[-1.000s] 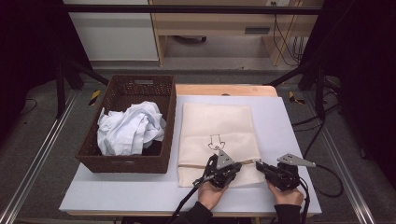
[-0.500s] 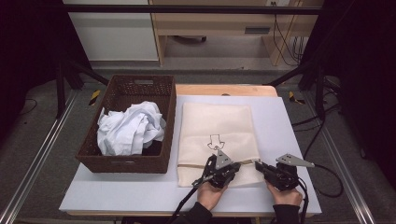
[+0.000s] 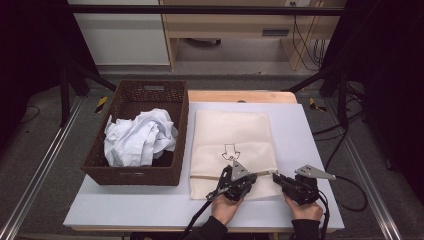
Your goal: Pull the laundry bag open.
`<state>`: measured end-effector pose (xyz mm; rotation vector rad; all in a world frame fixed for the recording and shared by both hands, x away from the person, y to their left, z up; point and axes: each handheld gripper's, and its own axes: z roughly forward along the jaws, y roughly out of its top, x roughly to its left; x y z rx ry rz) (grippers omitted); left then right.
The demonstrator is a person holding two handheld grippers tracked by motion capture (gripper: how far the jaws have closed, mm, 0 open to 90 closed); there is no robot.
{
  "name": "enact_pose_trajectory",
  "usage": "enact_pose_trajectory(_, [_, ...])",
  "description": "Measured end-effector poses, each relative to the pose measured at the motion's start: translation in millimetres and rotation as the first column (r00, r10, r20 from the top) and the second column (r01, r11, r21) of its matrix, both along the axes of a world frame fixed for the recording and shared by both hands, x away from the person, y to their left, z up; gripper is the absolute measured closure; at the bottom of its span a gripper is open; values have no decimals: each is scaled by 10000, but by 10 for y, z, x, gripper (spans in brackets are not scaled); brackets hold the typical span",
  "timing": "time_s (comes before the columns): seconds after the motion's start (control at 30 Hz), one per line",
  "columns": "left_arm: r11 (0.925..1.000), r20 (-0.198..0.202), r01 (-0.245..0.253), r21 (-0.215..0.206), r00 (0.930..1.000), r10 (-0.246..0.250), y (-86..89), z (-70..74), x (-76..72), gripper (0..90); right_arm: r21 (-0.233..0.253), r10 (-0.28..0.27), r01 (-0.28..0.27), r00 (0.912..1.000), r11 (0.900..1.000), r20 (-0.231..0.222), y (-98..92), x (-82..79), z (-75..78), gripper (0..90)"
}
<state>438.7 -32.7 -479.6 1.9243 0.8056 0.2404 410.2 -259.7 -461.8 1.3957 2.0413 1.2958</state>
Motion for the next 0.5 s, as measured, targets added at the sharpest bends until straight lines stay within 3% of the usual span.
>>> enact_pose_trajectory(0.27, [9998, 111, -160, 69, 9998, 159, -27, -4, -10, 867, 233, 126, -122, 9998, 9997, -176, -27, 4, -24, 856])
enact_pose_trajectory(0.5, [9984, 23, -501, -267, 9987, 502, -23, -16, -17, 868, 305, -64, 70, 9998, 9995, -203, -20, 8, -16, 856])
